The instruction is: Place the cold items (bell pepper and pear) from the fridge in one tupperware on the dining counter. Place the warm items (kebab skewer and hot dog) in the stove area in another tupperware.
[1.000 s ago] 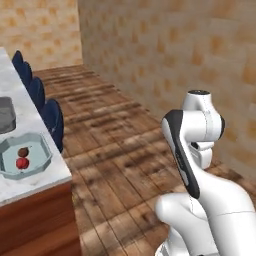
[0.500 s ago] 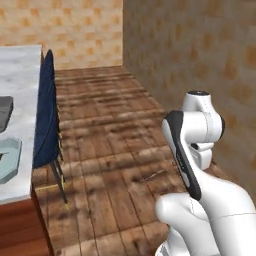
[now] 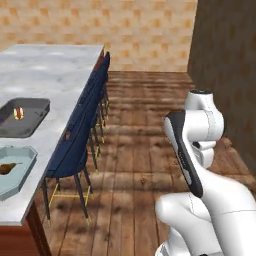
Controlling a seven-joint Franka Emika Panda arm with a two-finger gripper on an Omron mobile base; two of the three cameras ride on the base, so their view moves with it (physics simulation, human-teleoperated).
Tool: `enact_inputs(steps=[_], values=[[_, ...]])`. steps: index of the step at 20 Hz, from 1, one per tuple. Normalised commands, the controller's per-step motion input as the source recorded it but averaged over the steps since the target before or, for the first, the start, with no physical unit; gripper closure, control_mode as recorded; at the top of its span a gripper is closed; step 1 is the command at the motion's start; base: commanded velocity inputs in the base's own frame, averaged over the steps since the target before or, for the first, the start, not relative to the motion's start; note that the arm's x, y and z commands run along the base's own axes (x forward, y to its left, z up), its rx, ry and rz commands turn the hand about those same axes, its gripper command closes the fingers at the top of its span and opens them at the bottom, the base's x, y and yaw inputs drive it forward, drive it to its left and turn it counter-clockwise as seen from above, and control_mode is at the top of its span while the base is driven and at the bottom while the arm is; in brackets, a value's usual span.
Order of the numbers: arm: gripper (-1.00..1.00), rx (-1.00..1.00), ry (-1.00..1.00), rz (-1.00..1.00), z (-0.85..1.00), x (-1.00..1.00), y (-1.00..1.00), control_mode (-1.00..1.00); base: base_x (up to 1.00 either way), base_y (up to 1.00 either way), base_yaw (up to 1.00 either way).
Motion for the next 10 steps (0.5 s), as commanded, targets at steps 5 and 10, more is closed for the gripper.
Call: enact_inputs(steps=[5,10], values=[[1.0,0.0,0.0,0.0,0.0,0.0,0.0,1.0,0.48,-0.39,0.78],[1.0,0.0,0.0,0.0,0.0,0.0,0.0,1.0,0.0,-0.41,0.82]])
